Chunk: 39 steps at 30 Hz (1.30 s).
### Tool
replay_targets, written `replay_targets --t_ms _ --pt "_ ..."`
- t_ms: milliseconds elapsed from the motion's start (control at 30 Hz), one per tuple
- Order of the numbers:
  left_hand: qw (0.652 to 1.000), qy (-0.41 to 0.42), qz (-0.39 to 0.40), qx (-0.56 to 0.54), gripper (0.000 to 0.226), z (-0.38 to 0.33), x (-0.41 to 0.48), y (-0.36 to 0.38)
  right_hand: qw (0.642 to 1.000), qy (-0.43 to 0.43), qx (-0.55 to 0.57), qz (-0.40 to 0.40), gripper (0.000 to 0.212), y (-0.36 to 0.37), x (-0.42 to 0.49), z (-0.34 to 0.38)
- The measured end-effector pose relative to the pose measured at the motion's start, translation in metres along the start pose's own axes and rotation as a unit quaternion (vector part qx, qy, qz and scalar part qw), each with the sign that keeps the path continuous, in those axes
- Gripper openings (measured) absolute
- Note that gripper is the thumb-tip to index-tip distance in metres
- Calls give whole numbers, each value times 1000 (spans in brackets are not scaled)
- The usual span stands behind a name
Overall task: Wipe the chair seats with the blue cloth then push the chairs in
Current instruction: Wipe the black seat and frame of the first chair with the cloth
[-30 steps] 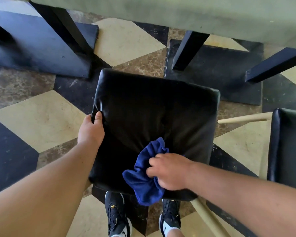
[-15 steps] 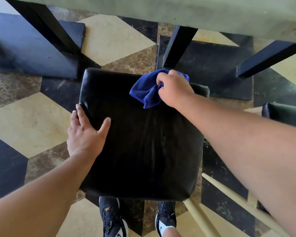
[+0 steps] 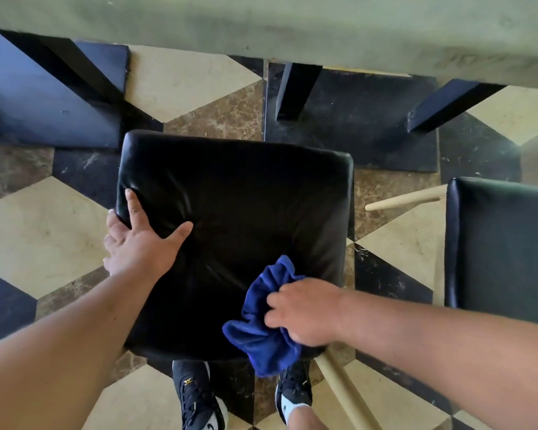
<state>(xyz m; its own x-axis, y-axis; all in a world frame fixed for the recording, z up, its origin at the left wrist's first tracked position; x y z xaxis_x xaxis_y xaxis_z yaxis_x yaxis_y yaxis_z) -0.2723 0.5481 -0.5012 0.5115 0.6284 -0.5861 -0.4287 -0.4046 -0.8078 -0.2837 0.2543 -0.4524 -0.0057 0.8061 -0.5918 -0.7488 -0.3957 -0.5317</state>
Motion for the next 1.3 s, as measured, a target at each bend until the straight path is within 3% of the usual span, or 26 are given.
replay_targets --t_ms 167,300,400,467,600,767,833,933,1000,1067,1300 --pt "1000 8 -8 -8 121 0 -2 0 977 118 3 -177 15 -87 -4 -75" --pt "1000 11 -21 -19 121 0 -4 -2 920 246 57 -299 16 -163 -15 -148" --pt "999 10 -19 -25 120 -2 -5 -3 863 322 104 -375 17 -177 -27 -177" --pt "1000 6 -17 -25 120 -1 -5 -3 860 328 94 -379 18 -162 -26 -166" --pt "1000 3 -9 -25 120 -3 -6 -4 906 254 92 -327 14 -88 -31 -99" --pt "1000 11 -20 -7 113 -9 -12 -6 966 147 106 -184 20 6 -33 -23" --pt "993 89 -81 23 94 -23 -20 -9 981 109 85 -134 22 20 -31 -17" --pt "946 270 -160 85 67 -57 -53 1 994 65 27 -81 23 8 -34 -21" --pt "930 314 -147 121 78 -68 -77 24 989 86 5 -118 22 -17 -39 -42" --pt "922 328 -137 157 91 -72 -93 48 967 152 16 -206 16 -53 -45 -76" --pt "924 316 -127 174 93 -72 -94 62 868 314 79 -378 13 -133 -56 -176"
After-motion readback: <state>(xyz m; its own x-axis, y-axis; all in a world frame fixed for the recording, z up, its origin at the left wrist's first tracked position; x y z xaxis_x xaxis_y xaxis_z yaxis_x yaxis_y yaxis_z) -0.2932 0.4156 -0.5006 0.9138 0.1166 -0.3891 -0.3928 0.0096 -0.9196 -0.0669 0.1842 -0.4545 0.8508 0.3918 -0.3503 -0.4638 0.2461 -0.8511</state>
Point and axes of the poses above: each hand's wrist, its own x-axis towards the middle knuckle, its own y-axis out of the palm, z = x × y, the point moved 6 cm from there along x, towards the middle knuckle, and after that the axes turned 10 degrees about x, right-handed, at the moved point
